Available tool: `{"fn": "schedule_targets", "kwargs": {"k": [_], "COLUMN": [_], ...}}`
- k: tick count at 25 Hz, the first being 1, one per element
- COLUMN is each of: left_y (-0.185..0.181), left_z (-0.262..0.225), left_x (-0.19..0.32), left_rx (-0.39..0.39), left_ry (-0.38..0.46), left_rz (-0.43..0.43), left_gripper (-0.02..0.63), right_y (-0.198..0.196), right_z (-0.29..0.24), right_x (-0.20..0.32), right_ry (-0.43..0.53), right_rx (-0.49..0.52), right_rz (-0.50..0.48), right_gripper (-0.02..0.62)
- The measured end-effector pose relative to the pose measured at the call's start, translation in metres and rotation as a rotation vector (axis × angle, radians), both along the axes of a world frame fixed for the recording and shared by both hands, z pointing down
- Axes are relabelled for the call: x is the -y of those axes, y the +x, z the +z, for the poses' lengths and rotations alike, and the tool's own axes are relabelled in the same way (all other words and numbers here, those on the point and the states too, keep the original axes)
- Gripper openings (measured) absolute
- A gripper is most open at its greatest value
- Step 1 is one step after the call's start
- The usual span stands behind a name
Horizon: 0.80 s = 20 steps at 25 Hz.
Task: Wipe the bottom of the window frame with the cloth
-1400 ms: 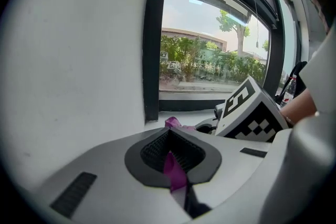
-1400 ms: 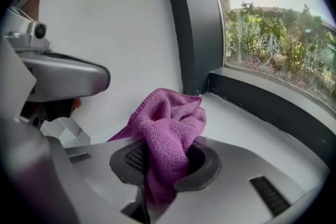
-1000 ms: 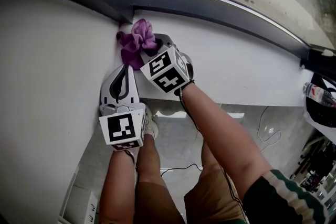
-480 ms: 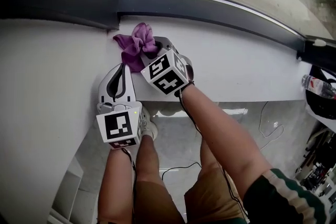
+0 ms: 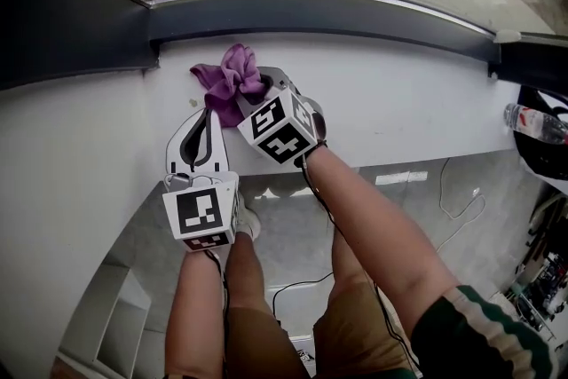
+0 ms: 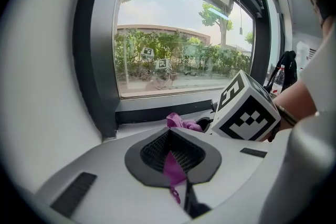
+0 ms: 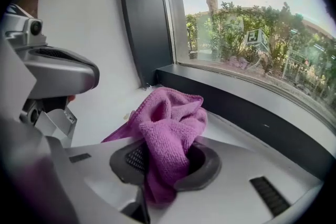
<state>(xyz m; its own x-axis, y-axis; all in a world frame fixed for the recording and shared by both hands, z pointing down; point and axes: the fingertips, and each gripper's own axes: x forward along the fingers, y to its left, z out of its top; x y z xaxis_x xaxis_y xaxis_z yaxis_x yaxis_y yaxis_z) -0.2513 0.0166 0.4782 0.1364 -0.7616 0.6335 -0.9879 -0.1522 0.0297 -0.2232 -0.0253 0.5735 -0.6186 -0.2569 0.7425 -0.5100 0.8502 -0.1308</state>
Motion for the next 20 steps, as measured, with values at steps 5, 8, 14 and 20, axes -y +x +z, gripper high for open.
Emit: {"fn": "schedule_targets", "kwargs": {"k": [5, 8, 14, 20], "left_y": [0.033, 0.060, 0.111, 0.155], "left_z": [0.001, -0.001, -0.003, -0.001], "left_x": [0.010, 0.017, 0.026, 0.031], "left_rx": [-0.002, -0.004, -0.007, -0.009], "left_ry": [-0.009, -0.007, 0.006, -0.002], "left_rz": [0.037, 0.068, 0.130, 0.175], "left_gripper": [0.009, 0.009, 0.009, 0.009], "right_y": [0.041, 0.068, 0.118, 0.171], "right_z": [-0.001, 0.000, 0.000, 0.001], "right_x": [0.008, 0.012, 0.019, 0.025], "right_ry": [-0.004, -0.005, -0.003, 0.003], "right_rx": [-0.006, -0.008, -0.014, -0.028], "right_rz": [0.041, 0.065, 0.114, 0.160], "right_gripper": [0.104, 0.104, 0.104, 0.104]}}
